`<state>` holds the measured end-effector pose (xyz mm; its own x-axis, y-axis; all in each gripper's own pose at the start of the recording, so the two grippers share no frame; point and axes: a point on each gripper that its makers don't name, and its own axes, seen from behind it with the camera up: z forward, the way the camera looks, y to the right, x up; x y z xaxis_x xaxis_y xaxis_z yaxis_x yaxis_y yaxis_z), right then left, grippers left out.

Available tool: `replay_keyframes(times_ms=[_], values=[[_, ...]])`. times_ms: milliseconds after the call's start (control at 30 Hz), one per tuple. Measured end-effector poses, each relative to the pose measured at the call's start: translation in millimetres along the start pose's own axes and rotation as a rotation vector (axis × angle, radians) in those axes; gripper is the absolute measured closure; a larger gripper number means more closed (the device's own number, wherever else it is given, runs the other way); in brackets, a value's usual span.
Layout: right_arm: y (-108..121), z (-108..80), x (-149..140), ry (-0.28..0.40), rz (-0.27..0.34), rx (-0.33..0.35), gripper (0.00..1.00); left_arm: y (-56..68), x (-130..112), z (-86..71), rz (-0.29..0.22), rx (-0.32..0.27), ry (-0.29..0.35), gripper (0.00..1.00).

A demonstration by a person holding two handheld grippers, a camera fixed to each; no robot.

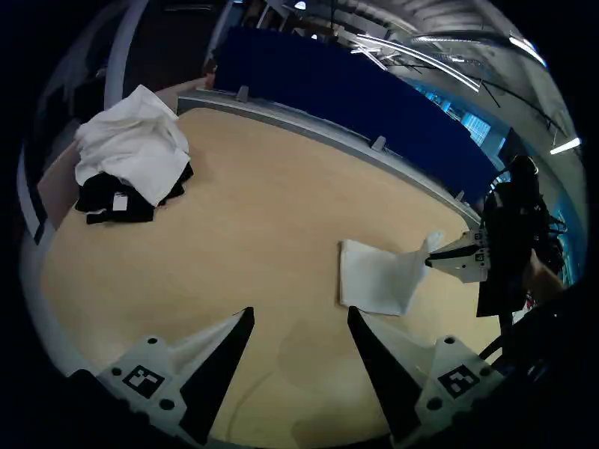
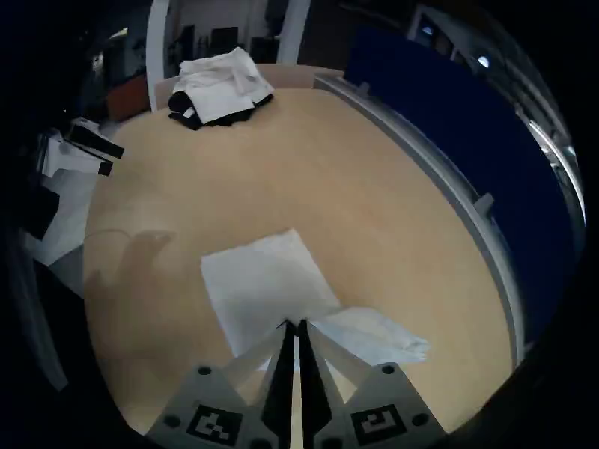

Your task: Fold towel

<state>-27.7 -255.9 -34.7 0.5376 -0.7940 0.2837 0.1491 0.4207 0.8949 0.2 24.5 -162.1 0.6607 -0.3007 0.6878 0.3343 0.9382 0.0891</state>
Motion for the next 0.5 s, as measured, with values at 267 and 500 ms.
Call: replay_keyframes(times_ms=[267, 500], values=[[-55.7, 60.0, 24.7, -0.010, -0.059, 0.132, 0.96, -13.4, -4.2, -14.4, -0.035, 0.034, 0.036, 0.08], [-82.6, 90.2, 19.3, -0.040, -0.008, 0.180, 0.96, -18.7, -13.0, -19.9, -0.057, 0.046, 0.035, 0.08]])
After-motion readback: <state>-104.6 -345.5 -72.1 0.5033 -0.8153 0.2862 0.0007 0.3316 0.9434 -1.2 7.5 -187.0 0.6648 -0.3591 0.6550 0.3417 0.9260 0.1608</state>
